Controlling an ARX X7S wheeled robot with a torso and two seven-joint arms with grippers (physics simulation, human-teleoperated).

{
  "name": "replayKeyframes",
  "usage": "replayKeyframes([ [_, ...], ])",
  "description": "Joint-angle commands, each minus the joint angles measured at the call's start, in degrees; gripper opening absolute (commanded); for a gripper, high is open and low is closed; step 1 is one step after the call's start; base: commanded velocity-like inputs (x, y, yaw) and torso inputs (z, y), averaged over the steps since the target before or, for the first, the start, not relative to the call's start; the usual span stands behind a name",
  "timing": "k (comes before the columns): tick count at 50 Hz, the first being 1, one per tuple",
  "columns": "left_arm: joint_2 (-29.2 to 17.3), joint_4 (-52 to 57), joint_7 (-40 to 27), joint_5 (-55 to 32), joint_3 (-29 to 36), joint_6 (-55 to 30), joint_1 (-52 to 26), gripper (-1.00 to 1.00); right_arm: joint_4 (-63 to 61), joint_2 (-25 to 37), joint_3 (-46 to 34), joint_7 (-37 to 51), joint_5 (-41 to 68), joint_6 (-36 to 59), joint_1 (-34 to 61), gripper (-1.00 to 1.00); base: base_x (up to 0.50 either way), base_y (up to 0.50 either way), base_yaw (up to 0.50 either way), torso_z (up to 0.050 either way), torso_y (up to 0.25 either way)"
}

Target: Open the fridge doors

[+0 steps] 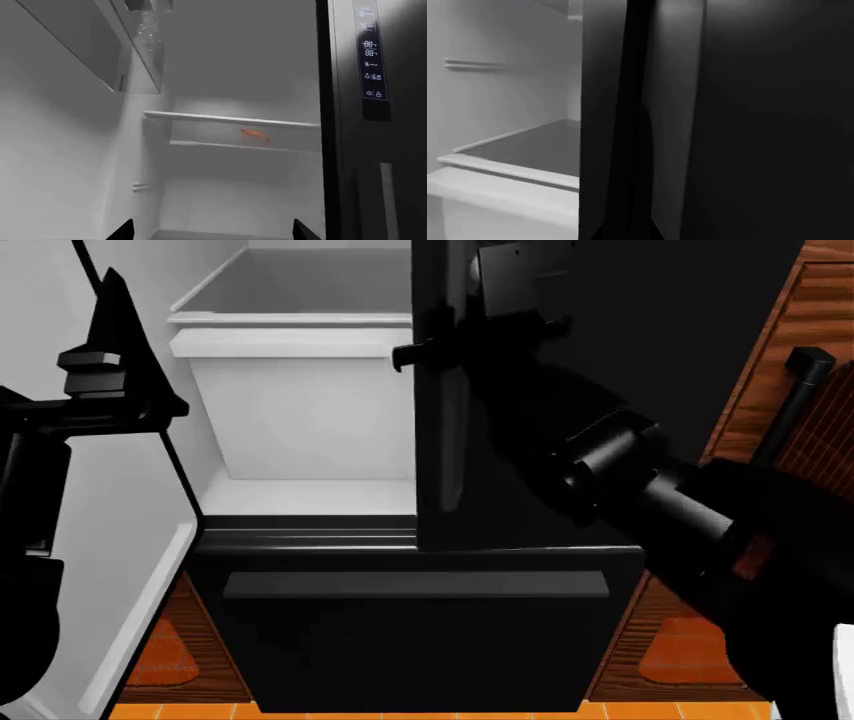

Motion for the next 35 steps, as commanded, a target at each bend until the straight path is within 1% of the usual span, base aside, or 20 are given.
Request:
replayKeyframes([
  [1,1.46,-0.72,1.50,0.22,-1.84,0.05,-0.07,1.00,-19.23,9.23,2.48,10.21,-7.10,-1.67,2.15,-1.00,0.00,0.00,0.00,0.000,0.000],
  [8,1.78,-0.86,1.69,0.39,-1.76,0.17,0.33,1.00,-30.78,14.88,1.53,15.96,-9.49,-2.13,2.23,-1.00,0.00,0.00,0.00,0.001,0.003],
  [11,1.75,-0.84,1.73,0.40,-1.79,0.21,0.44,1.00,-31.53,15.31,1.50,16.31,-9.72,-2.18,2.11,-1.00,0.00,0.00,0.00,0.000,0.000],
  [13,1.68,-0.91,1.75,0.40,-1.80,0.31,0.58,1.00,-38.31,19.00,0.76,19.77,-11.75,-2.81,1.70,-1.00,0.00,0.00,0.00,0.000,0.005],
  [15,1.71,-1.03,1.85,-0.03,-1.87,0.72,0.79,1.00,-41.53,20.88,0.23,21.61,-12.87,-2.63,1.75,-1.00,0.00,0.00,0.00,0.000,0.000],
  [17,1.69,-1.08,1.88,-0.04,-1.91,0.83,0.89,1.00,-42.41,21.46,-0.01,22.67,-13.61,-2.37,1.94,-1.00,0.00,0.00,0.00,0.000,0.005],
  [18,1.78,-1.49,1.92,-0.05,-1.85,1.12,1.19,1.00,-45.24,23.34,-0.01,23.85,-13.81,-2.55,1.94,-1.00,0.00,0.00,0.00,0.000,0.000],
  [21,1.93,-1.70,1.60,0.46,-1.53,1.29,1.92,1.00,-49.73,25.80,-1.10,25.83,-16.36,-1.98,2.32,-1.00,0.00,0.00,0.00,0.000,0.004],
  [35,1.96,-0.87,1.12,-0.31,-2.25,0.50,1.21,1.00,-62.22,34.96,-2.25,30.87,-19.02,-0.95,2.59,-1.00,0.00,0.00,0.00,0.001,0.001],
])
